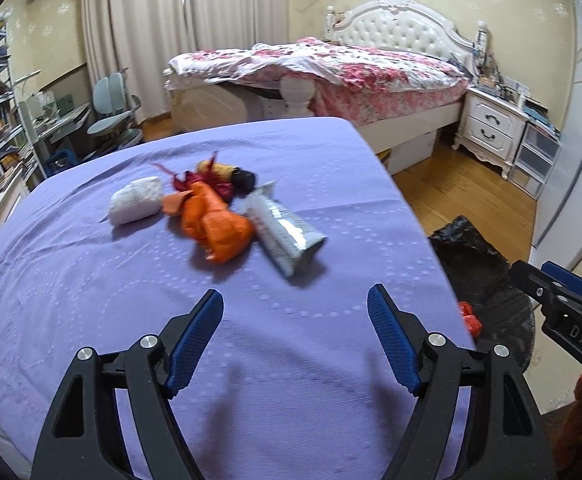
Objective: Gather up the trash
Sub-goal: 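Move both tools back over the table toward the remaining items, then grasp the white tube with the right tool and lift it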
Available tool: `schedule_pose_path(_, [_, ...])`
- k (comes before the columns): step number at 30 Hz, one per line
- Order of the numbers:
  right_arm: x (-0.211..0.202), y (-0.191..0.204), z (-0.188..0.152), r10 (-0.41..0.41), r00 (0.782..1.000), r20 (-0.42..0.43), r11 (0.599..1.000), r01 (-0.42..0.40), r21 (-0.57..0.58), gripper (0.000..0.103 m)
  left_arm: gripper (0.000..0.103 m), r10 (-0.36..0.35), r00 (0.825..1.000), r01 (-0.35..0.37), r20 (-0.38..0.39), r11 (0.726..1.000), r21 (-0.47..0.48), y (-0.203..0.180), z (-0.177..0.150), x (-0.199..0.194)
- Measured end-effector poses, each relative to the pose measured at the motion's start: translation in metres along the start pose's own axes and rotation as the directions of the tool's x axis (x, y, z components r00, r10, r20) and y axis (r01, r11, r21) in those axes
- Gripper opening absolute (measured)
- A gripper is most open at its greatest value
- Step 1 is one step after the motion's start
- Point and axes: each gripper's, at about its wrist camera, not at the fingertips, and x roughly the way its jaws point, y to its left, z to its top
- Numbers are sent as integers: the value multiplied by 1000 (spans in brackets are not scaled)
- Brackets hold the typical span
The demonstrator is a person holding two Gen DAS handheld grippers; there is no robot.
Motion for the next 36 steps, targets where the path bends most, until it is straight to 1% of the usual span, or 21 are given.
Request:
schedule_pose_path(7, [6,43,1,58,998,-19,996,-59,-73,53,75,67,998,-68,-16,996,-51,44,-6,1])
schedule_pose_path(12, [10,74,2,98,995,-36,987,-102,-123,53,75,92,995,-96,-38,992,-87,68,-8,4])
schedule_pose_path(15, [13,91,1,111,993,-44,982,-116,-150,53,75,95,994,-100,-49,989,-109,80,-9,6])
schedule_pose_path(22, [29,124,0,123,989,-83,970,-137,-203,53,75,113,992,-118,-49,986,-120,94,-9,6])
schedule_pose_path(30, [45,152,9,127,988,-93,959,-146,-243,53,75,119,991,-126,-57,980,-157,113,-8,10])
schedule_pose_path(36, [60,168,18,124,987,-105,953,-147,-263,53,75,114,992,-123,-60,978,-168,118,-7,14])
